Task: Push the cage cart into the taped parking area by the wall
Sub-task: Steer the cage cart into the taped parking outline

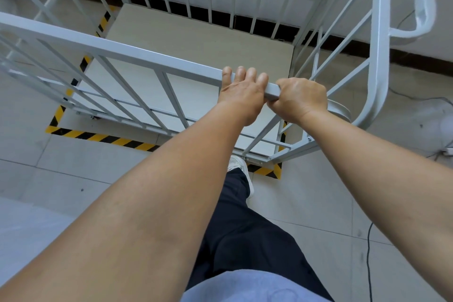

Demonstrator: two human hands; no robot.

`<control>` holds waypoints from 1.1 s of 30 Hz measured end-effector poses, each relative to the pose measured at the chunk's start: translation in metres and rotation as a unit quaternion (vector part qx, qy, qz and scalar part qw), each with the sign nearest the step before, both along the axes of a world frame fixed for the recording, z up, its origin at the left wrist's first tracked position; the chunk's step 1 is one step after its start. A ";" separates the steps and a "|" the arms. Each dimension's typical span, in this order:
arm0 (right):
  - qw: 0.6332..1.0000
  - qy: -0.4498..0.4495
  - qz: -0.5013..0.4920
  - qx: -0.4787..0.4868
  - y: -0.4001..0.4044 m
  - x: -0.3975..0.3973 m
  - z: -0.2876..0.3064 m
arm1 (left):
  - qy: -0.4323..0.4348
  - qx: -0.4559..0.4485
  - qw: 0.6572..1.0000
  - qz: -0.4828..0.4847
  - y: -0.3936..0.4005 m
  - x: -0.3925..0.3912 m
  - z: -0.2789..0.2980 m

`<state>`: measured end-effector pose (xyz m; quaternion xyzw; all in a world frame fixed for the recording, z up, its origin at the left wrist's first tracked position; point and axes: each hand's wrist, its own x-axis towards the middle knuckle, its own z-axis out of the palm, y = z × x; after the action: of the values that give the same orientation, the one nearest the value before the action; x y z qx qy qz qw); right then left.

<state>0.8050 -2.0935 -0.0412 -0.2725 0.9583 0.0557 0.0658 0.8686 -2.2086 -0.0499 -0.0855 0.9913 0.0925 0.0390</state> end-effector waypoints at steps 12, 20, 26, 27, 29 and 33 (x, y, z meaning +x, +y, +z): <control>1.000 0.013 0.012 -0.018 0.002 0.001 -0.001 | 0.008 -0.042 0.999 -0.019 -0.002 0.000 0.003; 0.999 0.016 0.015 -0.026 0.004 0.000 -0.003 | 0.000 -0.057 0.998 -0.024 -0.002 0.001 0.004; 0.999 0.019 0.015 -0.035 0.006 0.001 -0.004 | -0.005 -0.061 0.998 -0.016 0.000 0.000 0.004; 0.999 0.021 0.015 -0.037 0.007 0.001 -0.005 | -0.007 -0.060 0.998 -0.016 0.000 0.001 0.003; 0.999 0.026 0.017 -0.041 0.006 0.001 -0.006 | -0.003 -0.061 0.998 -0.016 0.000 0.000 0.004; 0.998 0.030 0.015 -0.047 0.013 0.002 -0.009 | -0.005 -0.053 0.998 -0.016 0.005 0.002 0.004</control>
<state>0.8073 -2.0805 -0.0502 -0.2881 0.9571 0.0203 0.0234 0.8709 -2.2036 -0.0456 -0.0724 0.9958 0.0385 0.0405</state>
